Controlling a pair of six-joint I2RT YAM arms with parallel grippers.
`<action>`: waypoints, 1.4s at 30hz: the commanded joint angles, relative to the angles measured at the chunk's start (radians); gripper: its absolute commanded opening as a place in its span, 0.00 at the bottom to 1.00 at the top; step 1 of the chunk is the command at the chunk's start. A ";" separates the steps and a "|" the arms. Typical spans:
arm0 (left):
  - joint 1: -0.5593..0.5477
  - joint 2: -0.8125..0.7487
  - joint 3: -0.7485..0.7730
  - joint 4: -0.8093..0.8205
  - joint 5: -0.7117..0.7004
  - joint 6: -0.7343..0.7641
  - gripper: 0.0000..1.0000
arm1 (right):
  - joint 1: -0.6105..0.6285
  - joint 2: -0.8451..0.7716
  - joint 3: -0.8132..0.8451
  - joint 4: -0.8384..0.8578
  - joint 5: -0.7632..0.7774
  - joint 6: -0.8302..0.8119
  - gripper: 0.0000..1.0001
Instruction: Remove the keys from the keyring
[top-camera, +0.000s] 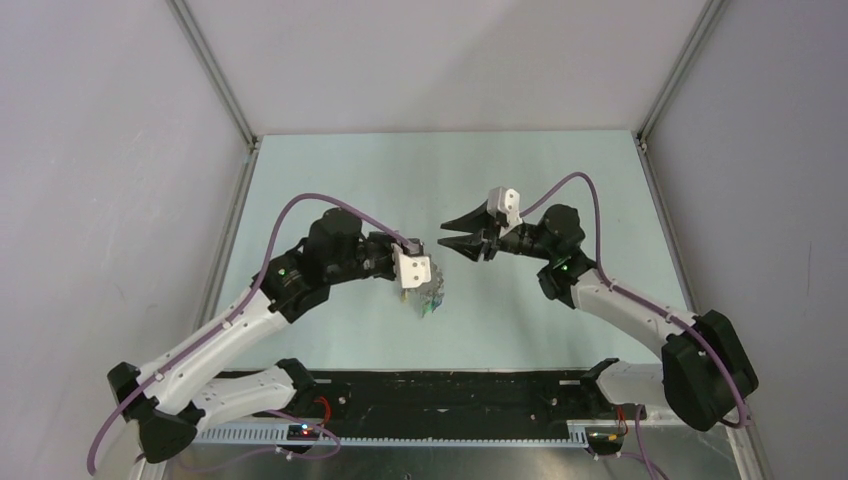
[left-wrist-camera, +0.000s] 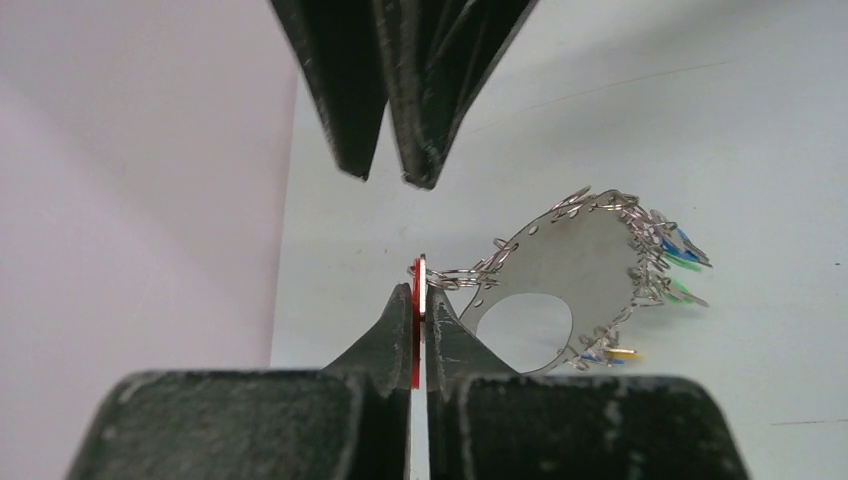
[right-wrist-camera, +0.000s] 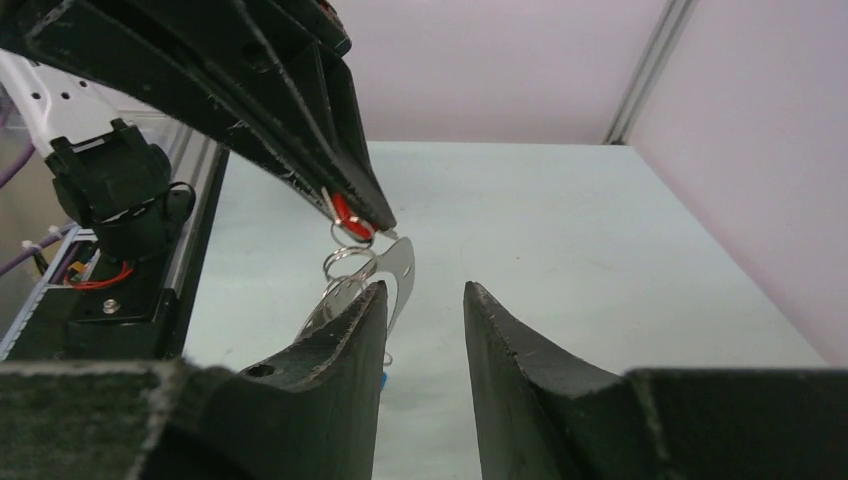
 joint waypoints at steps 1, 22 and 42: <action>0.001 -0.041 -0.005 0.078 0.100 0.083 0.00 | 0.000 0.041 0.087 0.014 -0.085 0.033 0.38; 0.000 -0.080 -0.030 0.079 0.196 0.215 0.00 | 0.042 0.112 0.118 -0.022 -0.207 0.010 0.34; 0.001 -0.097 -0.041 0.078 0.248 0.242 0.00 | 0.067 0.151 0.118 0.197 -0.353 0.176 0.35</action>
